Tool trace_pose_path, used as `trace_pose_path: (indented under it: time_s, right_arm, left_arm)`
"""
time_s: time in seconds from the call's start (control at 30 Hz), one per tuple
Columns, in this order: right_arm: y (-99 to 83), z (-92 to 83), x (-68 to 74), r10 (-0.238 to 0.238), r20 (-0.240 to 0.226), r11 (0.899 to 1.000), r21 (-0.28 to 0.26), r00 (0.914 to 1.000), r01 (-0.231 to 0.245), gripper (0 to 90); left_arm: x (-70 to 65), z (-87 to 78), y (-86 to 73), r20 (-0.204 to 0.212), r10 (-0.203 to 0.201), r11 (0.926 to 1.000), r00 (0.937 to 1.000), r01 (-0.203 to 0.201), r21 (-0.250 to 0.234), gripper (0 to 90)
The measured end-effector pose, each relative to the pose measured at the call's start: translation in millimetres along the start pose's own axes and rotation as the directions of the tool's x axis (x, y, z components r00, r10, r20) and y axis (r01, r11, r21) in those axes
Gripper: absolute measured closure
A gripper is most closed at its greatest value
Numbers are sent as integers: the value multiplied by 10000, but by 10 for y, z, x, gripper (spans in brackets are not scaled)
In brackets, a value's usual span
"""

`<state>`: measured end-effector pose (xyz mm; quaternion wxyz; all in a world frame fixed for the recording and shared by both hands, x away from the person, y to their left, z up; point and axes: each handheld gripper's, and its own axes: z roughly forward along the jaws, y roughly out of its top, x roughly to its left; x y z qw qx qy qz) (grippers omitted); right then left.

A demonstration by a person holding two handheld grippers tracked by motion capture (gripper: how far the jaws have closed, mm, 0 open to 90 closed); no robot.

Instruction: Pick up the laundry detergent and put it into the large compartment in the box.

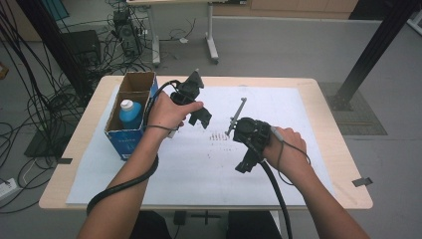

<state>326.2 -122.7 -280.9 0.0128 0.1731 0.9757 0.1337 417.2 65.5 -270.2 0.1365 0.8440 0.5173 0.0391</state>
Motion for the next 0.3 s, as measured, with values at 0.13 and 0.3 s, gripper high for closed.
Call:
trace_pose_path:
  time_s: [0.13, 0.3]
  right_arm:
    - [-11, -6, 21, 20, 45, 10000, 40, 10000, -20, 39]
    - [-37, -50, 50, 61, 75, 9999, -102, 10000, -60, 38]
  left_arm:
    - [-14, 11, -2, 22, -6, 10000, 10000, 6, 33, 93]
    - [-13, 3, -7, 83, -12, 10000, 10000, 11, 58, 94]
